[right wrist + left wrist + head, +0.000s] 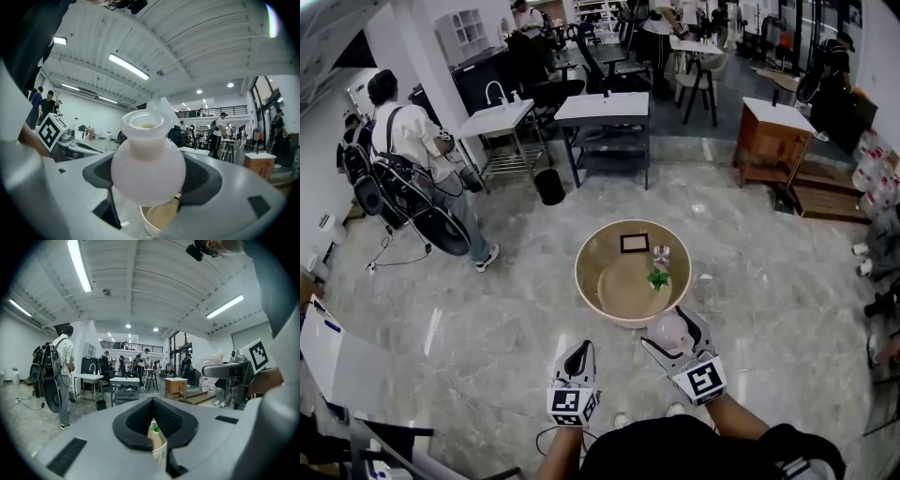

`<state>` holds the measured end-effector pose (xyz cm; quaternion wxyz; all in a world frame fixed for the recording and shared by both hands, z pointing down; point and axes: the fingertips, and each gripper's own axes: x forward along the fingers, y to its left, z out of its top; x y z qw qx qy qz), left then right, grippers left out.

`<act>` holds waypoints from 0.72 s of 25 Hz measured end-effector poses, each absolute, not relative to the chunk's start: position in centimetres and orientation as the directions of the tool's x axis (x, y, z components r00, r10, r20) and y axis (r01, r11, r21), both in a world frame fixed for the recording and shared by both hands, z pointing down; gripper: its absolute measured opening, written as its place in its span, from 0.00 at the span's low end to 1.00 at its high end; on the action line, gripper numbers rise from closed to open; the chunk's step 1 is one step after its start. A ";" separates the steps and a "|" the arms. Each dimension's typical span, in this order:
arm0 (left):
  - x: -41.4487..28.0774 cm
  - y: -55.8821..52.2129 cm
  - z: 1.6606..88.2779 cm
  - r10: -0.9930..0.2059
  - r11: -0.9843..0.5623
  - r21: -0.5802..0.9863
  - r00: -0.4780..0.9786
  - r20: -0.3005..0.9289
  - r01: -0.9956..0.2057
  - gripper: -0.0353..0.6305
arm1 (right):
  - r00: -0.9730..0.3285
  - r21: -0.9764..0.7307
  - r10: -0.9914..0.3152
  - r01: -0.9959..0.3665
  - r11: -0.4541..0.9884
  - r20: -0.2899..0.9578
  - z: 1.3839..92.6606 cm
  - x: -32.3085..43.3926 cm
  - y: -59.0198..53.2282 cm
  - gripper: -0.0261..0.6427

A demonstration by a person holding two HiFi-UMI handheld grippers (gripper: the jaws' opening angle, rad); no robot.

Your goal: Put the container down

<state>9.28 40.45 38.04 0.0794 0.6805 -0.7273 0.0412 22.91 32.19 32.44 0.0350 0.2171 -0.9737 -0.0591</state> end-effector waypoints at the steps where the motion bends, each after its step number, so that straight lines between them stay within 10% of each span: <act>1: 8.8 40.8 38.1 -0.983 0.068 0.047 -0.059 0.173 -0.997 0.05 | -0.899 0.128 -0.438 -0.431 0.893 0.032 32.5 22.6 32.2 0.63; 18: 3.1 38.2 39.7 -0.979 0.084 0.083 -0.067 0.193 -0.993 0.05 | -0.865 0.147 -0.493 -0.478 0.866 0.094 34.4 18.2 28.2 0.63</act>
